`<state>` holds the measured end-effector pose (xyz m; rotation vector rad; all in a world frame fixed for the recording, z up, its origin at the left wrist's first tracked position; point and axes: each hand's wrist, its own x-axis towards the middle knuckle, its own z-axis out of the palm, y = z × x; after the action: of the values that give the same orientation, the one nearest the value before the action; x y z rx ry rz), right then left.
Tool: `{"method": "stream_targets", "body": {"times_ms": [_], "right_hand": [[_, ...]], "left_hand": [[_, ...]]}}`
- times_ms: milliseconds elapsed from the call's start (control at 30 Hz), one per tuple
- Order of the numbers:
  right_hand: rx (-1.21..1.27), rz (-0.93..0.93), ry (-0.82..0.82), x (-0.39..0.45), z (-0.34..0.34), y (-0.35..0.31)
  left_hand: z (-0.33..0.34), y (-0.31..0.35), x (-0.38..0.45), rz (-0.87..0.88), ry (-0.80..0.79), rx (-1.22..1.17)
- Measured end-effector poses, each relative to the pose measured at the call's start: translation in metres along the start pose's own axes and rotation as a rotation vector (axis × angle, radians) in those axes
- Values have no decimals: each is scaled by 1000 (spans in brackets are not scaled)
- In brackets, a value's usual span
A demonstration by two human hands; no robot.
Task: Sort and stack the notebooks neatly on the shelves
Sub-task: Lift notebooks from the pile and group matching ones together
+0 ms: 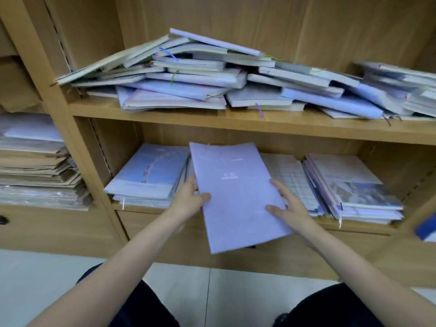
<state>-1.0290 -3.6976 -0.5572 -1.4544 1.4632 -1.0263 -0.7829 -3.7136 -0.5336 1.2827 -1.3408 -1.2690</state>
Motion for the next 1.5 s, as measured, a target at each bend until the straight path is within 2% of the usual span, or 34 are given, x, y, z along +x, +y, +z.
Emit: {"method": "stream_targets", "body": {"times_ms": [200,267,333,400,467,600,633,767,833,900,967,1033,1167,1267,1400,1500], "right_hand": [[-187,-39,382,51,-61,-4],[-331,-26,436,69,-86,6],[-567,84,325,79,-100,26],[-789,198,97,80,-96,51],[-880,230,-59,77,-87,66],[-968,232,-42,73,-78,51],[-981,176,-13,72,-75,41],[-720,-317,117,65,-55,-13],[-547,-498,261,60,-45,-44],[-378,-582,344,51,-34,-69],[-304,-624,314,42,-25,-87],[-273,-685,255,37,-15,-109],[-205,-807,210,54,7,-167],[-385,-889,173,83,33,-201],[-771,-760,35,106,56,-224],[-885,-683,5,107,53,-240]], "left_hand": [[72,29,69,103,-89,26],[88,22,88,145,-144,176],[98,0,105,164,-253,419],[103,-24,112,81,-370,722],[107,-43,113,68,-441,999],[97,-37,103,201,-427,1038],[90,-31,97,284,-385,1026],[50,8,65,914,96,897],[25,31,54,1104,264,875],[-3,60,45,1210,418,925],[-32,82,42,1212,528,971],[-59,96,44,1112,585,992],[-90,103,50,893,580,1073],[-97,97,46,890,558,1143],[-102,96,42,919,547,1096],[-106,98,45,931,534,1084]]}}
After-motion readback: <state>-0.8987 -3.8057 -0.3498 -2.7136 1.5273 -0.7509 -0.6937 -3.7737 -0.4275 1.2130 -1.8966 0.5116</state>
